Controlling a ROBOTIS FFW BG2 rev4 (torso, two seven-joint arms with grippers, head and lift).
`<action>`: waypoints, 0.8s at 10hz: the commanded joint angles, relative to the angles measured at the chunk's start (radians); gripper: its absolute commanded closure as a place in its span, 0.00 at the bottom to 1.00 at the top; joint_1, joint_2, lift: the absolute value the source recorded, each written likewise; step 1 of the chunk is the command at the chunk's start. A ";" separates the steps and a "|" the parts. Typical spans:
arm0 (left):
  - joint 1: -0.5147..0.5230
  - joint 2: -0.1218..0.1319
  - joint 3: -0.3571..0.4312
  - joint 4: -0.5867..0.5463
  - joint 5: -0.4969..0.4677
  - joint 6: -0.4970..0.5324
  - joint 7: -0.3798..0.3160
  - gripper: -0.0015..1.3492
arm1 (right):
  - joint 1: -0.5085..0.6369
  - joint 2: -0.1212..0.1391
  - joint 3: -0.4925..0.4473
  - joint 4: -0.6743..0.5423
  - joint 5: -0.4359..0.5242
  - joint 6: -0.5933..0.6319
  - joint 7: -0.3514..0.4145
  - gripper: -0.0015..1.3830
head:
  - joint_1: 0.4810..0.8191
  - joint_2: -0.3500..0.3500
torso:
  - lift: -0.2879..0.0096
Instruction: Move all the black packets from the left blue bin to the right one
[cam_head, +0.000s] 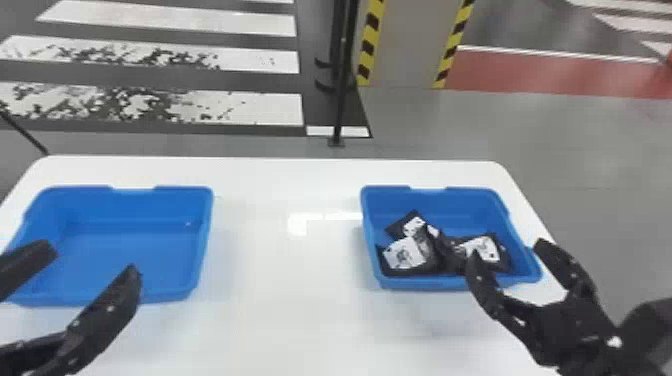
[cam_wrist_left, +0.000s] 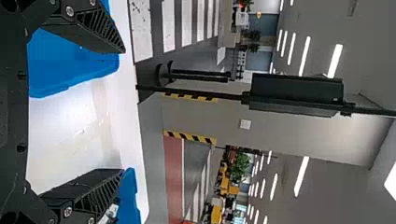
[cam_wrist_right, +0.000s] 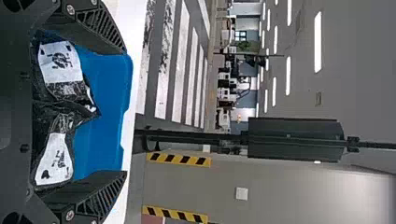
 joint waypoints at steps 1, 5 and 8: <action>0.046 -0.014 0.027 0.004 -0.051 -0.090 0.000 0.10 | 0.128 0.028 -0.004 -0.106 -0.013 -0.039 -0.021 0.08 | 0.63 0.32 | 0.50; 0.060 -0.043 0.111 0.066 -0.138 -0.183 0.001 0.10 | 0.258 0.042 -0.026 -0.209 -0.059 -0.083 -0.026 0.08 | 0.63 0.41 | 0.50; 0.046 -0.043 0.105 0.088 -0.122 -0.198 0.006 0.10 | 0.231 0.042 -0.012 -0.175 -0.073 -0.083 -0.007 0.08 | 0.63 0.50 | 0.50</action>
